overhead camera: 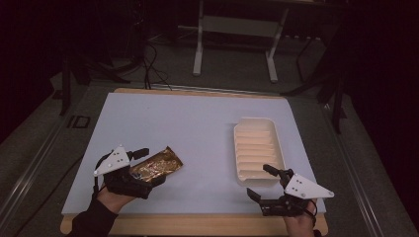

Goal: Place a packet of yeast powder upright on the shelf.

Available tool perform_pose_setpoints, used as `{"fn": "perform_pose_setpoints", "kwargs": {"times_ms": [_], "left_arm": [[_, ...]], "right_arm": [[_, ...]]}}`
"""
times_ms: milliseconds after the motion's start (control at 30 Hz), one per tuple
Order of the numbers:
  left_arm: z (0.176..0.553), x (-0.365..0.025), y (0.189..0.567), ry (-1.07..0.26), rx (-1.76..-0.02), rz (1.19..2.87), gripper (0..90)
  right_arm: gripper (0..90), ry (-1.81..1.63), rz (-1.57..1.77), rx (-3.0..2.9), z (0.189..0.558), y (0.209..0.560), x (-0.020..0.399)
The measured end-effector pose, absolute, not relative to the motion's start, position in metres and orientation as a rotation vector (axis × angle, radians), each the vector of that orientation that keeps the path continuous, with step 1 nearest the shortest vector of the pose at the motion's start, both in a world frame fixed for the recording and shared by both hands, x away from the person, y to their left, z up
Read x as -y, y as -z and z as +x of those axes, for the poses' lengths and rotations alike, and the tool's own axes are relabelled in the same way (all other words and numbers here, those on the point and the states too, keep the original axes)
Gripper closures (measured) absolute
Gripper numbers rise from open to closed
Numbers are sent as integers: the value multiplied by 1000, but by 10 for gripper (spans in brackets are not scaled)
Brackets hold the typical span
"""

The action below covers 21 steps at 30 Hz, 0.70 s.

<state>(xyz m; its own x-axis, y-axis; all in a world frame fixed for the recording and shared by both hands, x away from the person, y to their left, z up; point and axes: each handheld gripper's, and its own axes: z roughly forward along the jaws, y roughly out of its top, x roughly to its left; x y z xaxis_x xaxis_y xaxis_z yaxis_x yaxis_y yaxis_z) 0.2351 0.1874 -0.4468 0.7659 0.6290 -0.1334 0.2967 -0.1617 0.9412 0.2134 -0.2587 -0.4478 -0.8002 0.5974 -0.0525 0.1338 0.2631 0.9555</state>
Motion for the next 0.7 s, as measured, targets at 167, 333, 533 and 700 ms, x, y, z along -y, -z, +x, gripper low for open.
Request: {"fn": "perform_pose_setpoints", "kwargs": {"times_ms": [167, 333, 533, 700], "left_arm": [[245, -183, 449, -343, -733, 1767, 8], [255, -177, 451, -349, -727, 1805, 8], [266, -174, 453, -358, -734, 1837, 9], [279, -173, 457, -353, -741, 1863, 20]], "right_arm": [[128, -1545, 689, -2142, 213, 447, 259], [128, -1548, 679, -2148, 212, 447, 259], [129, -1553, 679, -2153, 212, 446, 259], [128, -1548, 684, -2160, 213, 447, 259]]}}
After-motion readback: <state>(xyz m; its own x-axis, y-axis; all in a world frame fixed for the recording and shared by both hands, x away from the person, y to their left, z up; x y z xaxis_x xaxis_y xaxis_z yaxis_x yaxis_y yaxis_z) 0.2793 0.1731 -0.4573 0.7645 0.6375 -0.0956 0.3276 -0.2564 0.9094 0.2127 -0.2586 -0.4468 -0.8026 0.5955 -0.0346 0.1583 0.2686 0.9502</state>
